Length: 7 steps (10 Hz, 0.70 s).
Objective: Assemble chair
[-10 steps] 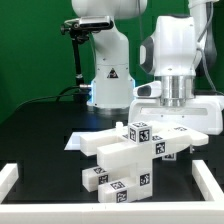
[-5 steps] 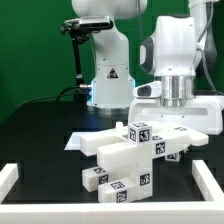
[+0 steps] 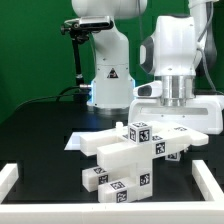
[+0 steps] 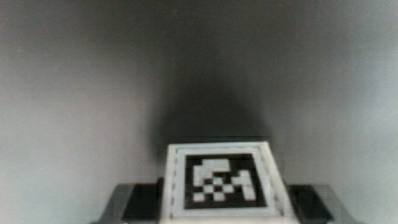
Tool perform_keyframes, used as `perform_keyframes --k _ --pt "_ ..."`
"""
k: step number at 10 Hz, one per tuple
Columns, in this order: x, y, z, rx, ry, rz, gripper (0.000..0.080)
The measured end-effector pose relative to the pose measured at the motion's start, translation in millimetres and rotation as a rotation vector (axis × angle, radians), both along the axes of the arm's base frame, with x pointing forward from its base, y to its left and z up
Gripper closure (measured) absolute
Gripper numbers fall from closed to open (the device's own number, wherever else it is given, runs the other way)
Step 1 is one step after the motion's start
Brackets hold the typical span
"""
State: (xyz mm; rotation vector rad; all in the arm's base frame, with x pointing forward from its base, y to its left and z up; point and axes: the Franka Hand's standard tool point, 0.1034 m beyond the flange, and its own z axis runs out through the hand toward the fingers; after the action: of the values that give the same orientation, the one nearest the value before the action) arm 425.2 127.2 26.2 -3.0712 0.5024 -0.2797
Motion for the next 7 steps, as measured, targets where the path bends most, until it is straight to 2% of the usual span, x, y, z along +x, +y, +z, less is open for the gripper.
perform_keyframes --k 1,3,5,7 --pt "-7.3 -4.0 19.3 0.015 -0.002 0.007 0.0515" --pt "-23.3 -7.2 43.2 0.042 0.018 0.004 0.0515" --pt "-18.7 -23.5 74.9 0.068 0.020 0.031 0.0515" --pt "-5.8 -58.1 78.0 0.046 0.012 0.070 0.0515"
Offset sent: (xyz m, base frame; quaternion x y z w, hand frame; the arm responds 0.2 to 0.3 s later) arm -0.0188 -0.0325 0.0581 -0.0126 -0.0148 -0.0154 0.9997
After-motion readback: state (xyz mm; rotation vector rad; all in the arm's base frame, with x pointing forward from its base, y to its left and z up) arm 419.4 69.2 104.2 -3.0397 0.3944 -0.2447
